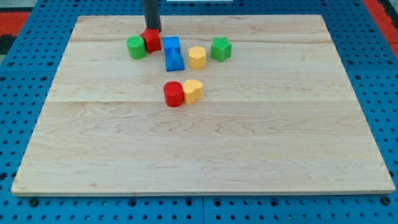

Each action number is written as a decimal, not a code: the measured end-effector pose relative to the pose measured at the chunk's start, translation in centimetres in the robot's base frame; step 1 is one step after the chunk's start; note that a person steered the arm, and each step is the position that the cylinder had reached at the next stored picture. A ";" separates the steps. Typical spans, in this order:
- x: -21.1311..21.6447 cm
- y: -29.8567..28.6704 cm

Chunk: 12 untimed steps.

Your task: Move the green circle to the bottom of the red star

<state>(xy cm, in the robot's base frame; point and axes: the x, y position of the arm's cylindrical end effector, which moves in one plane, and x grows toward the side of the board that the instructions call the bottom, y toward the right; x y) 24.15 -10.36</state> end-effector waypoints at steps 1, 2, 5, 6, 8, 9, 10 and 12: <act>2.0 0.0; 2.4 0.1; 6.7 -9.5; 9.0 -6.6; 11.7 -4.7; 10.4 -8.0; 7.5 -7.5; 7.1 -2.0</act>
<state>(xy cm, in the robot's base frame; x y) 31.26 -12.33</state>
